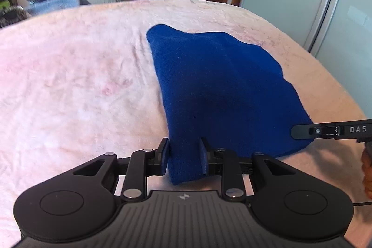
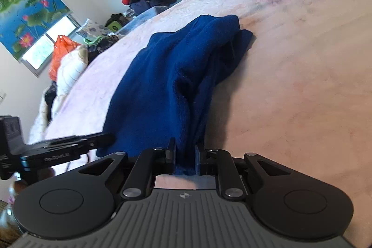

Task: Fold small clothes
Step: 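Open the left gripper and withdraw both grippers from the sweater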

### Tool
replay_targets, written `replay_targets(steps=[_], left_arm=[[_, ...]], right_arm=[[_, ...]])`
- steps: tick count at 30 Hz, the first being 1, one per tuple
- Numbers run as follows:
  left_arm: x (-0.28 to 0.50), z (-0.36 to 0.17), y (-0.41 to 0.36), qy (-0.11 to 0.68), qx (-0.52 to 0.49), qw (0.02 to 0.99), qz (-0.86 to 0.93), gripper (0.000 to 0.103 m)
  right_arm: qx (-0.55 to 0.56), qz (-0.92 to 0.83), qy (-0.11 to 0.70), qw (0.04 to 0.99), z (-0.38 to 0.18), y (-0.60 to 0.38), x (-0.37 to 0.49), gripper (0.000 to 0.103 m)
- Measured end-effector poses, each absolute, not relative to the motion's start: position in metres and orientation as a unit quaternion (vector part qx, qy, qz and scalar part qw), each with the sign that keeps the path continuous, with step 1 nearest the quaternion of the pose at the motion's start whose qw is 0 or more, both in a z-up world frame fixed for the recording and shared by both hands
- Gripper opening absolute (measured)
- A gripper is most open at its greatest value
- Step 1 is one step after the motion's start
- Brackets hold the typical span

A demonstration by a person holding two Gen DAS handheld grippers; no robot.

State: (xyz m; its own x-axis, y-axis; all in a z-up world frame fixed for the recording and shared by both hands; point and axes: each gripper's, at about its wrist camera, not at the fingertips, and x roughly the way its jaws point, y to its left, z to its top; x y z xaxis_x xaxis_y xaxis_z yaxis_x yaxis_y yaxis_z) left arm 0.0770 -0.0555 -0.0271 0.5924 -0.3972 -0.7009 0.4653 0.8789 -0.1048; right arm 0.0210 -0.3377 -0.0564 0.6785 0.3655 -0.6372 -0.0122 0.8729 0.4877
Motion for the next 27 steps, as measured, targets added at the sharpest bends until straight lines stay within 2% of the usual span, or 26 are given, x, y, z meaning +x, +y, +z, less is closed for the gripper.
replay_targets(steps=[1,2,4,5,7,8,12,14,15,17,18,19,25,27], left_arm=[[0.074,-0.027,-0.056,0.381,0.05,0.893,-0.235,0.027],[0.072,-0.026,-0.056,0.382,0.053,0.894,-0.229,0.027],[0.067,-0.024,-0.056,0.384,0.05,0.896,-0.217,0.03],[0.064,-0.025,-0.056,0.385,0.048,0.897,-0.213,0.035],[0.059,-0.028,-0.06,0.384,0.053,0.899,-0.202,0.044],[0.057,-0.029,-0.063,0.383,0.059,0.901,-0.193,0.047],[0.044,-0.03,-0.068,0.369,0.081,0.91,-0.169,0.048],[0.04,-0.028,-0.067,0.371,0.082,0.911,-0.161,0.048],[0.038,-0.027,-0.066,0.372,0.081,0.911,-0.159,0.049],[0.036,-0.028,-0.066,0.376,0.082,0.911,-0.151,0.055],[0.035,-0.029,-0.067,0.378,0.082,0.911,-0.145,0.057],[0.033,-0.03,-0.067,0.381,0.082,0.91,-0.139,0.057],[0.023,-0.034,-0.069,0.388,0.092,0.909,-0.12,0.058],[0.02,-0.035,-0.068,0.386,0.097,0.911,-0.112,0.066]], right_arm=[[0.206,0.08,0.385,0.896,-0.051,-0.333,0.016,0.04],[0.182,0.056,0.373,0.908,-0.042,-0.327,0.01,0.043],[0.114,0.015,0.328,0.938,-0.021,-0.307,-0.009,0.042],[0.081,0.01,0.305,0.949,-0.013,-0.295,-0.016,0.042],[0.063,0.032,0.288,0.955,-0.009,-0.278,-0.02,0.049],[0.061,0.054,0.294,0.952,-0.012,-0.271,-0.016,0.054],[0.037,0.06,0.35,0.934,-0.041,-0.253,0.002,0.056],[0.016,0.043,0.35,0.935,-0.043,-0.245,-0.003,0.056],[0.017,0.044,0.344,0.938,-0.039,-0.242,-0.007,0.06],[0.032,0.047,0.319,0.946,-0.032,-0.236,-0.018,0.074],[0.036,0.038,0.311,0.949,-0.031,-0.234,-0.021,0.088],[0.035,0.024,0.307,0.951,-0.032,-0.231,-0.023,0.095],[0.047,0.008,0.321,0.946,-0.035,-0.229,-0.029,0.095],[0.047,0.007,0.324,0.945,-0.036,-0.227,-0.031,0.097]])
